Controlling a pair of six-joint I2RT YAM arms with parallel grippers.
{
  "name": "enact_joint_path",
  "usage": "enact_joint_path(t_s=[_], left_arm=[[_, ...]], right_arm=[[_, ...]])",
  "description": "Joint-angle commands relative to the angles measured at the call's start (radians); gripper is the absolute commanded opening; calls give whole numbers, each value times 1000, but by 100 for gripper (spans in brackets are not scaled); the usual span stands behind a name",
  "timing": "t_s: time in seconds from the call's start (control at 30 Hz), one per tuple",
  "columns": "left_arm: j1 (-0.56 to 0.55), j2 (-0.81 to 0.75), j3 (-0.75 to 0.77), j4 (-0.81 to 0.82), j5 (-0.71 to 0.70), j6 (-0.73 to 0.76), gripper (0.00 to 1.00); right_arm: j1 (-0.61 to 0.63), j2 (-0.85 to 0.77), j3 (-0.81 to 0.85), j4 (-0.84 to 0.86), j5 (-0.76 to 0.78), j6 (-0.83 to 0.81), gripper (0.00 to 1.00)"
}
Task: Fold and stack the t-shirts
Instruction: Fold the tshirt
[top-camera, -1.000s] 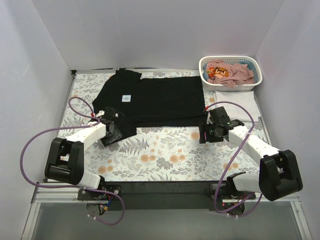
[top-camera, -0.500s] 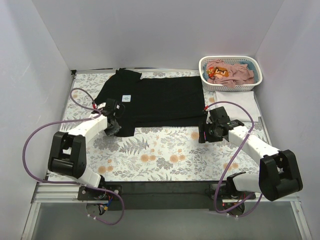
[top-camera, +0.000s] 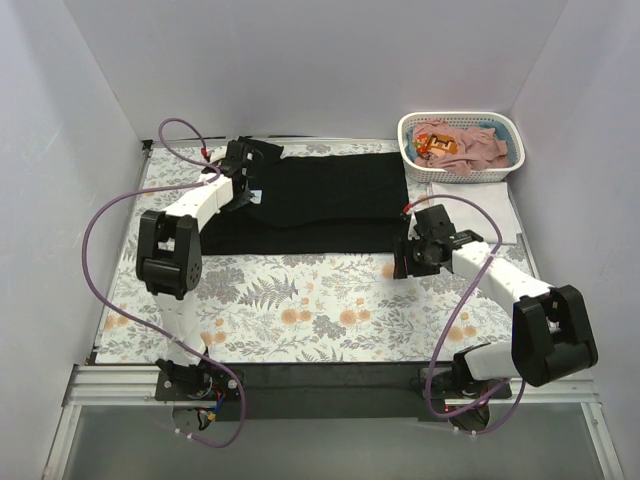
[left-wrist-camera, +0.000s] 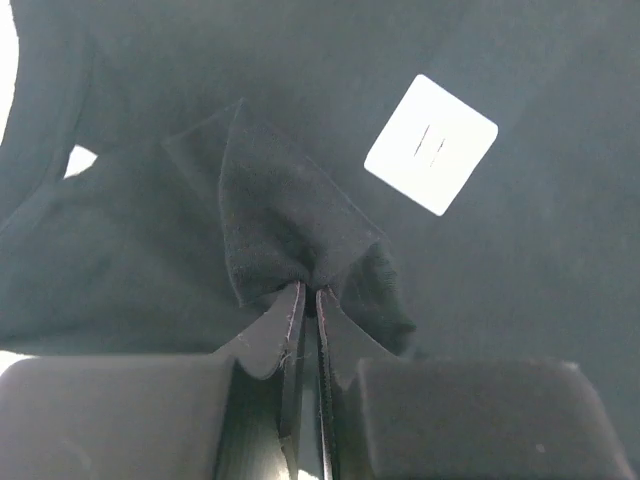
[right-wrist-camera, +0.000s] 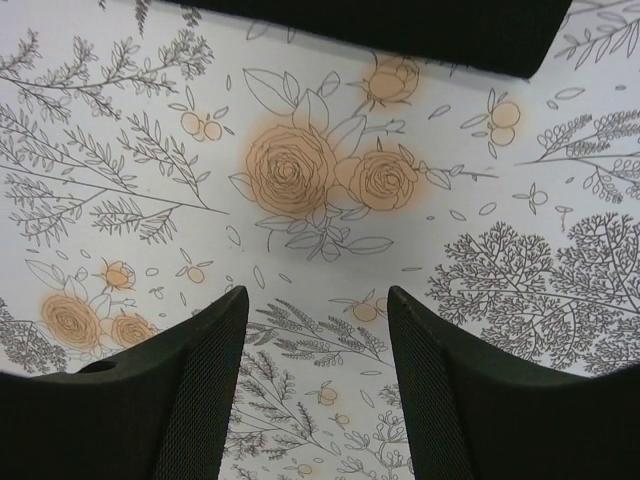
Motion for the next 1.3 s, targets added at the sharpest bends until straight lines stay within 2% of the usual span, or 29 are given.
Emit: enact_joint_path(t_s=[0.0, 0.23, 0.27, 0.37, 0.43, 0.67, 0.73, 0.77, 0.83, 0.97, 1.1, 1.27], left_arm=[[8, 48, 98, -1, -48, 27, 0], [31, 112, 141, 19, -43, 13, 0], [36, 117, 140, 22, -40, 12, 1], [39, 126, 141, 28, -37, 15, 18], [43, 125, 150, 45, -29, 22, 22], [45, 126, 199, 64, -55, 33, 23], [47, 96, 181, 61, -57, 24, 38], [47, 52, 149, 65, -57, 19, 52], [45, -4, 112, 68, -57, 16, 58], [62, -159, -49, 88, -45, -17, 59], [126, -291, -281, 160, 24, -59, 54], [220, -289, -405, 200, 129, -80, 48]], right_arm=[[7, 29, 95, 43, -22, -15, 64], [6, 141, 236, 74, 47, -13, 63], [4, 155, 250, 79, 54, -9, 63], [3, 198, 290, 91, 42, 2, 63], [3, 218, 301, 97, 33, 6, 63], [4, 201, 263, 106, 27, 7, 63], [1, 192, 253, 114, 27, 0, 63], [1, 191, 253, 114, 24, -1, 63], [-7, 195, 256, 128, 1, 2, 63], [-46, 217, 253, 174, -45, 25, 62], [-88, 258, 247, 230, -113, 52, 59], [-129, 324, 232, 304, -189, 100, 55]])
